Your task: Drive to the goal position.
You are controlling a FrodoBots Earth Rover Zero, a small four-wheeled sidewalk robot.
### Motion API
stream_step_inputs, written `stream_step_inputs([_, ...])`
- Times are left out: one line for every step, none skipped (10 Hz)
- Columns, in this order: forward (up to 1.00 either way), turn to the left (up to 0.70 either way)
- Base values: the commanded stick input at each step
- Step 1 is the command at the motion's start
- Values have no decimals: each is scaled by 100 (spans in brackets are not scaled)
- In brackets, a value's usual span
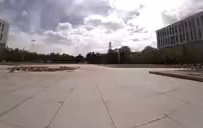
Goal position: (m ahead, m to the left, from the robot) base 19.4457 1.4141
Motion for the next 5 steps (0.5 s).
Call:
stream_step_inputs([100, 0])
stream_step_inputs([100, 0])
stream_step_inputs([100, 0])
stream_step_inputs([100, 0])
stream_step_inputs([100, 0])
